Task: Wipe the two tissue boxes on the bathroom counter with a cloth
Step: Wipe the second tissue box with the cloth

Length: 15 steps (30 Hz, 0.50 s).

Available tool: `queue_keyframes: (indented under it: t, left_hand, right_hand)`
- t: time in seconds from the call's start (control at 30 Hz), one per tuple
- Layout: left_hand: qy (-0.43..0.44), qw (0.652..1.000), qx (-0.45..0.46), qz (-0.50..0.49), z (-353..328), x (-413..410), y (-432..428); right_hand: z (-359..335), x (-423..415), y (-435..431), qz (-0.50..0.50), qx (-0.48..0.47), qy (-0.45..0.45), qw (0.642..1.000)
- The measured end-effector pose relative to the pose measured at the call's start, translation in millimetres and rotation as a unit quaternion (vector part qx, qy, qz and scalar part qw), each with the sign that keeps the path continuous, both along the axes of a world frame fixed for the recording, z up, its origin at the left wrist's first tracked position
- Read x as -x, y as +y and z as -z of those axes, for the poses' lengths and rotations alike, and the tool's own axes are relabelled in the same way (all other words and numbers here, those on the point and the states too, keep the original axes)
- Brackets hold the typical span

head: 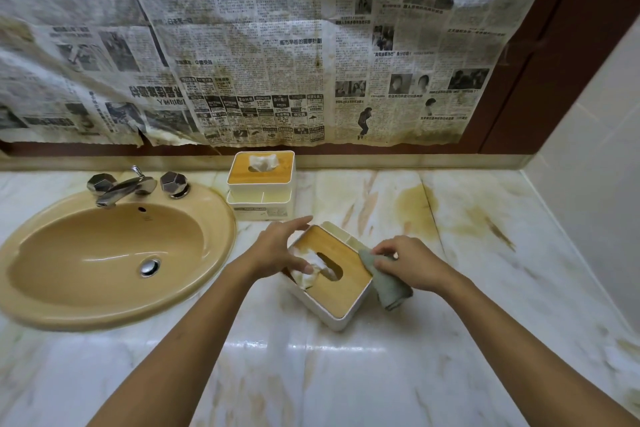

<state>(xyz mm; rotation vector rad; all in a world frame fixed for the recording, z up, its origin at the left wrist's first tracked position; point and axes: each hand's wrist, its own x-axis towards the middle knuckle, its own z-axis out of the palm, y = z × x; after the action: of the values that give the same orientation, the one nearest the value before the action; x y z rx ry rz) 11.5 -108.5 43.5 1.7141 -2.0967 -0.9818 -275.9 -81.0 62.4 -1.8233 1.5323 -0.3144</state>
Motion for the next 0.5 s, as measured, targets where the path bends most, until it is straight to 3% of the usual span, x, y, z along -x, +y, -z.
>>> queue_keyframes:
  t: [0.1, 0.27, 0.4, 0.5]
  left_hand:
    - [-0.032, 0.999, -0.018, 0.015, -7, -3, -7]
    - [-0.194, 0.976, -0.099, 0.006, -30, -2, -11]
    - [-0.172, 0.956, -0.237, -0.036, -37, 6, -12]
    - [-0.182, 0.965, -0.171, -0.074, -31, 13, -6]
  right_hand:
    - [0, 7, 4, 0.001, -0.052, -0.042, 0.998]
    - [-6, 0, -2, 0.052, 0.037, -0.086, 0.994]
    - [-8, -12, -11, 0.043, 0.094, -0.075, 0.992]
    - [-4, -19, -19, 0.037, 0.128, -0.062, 0.989]
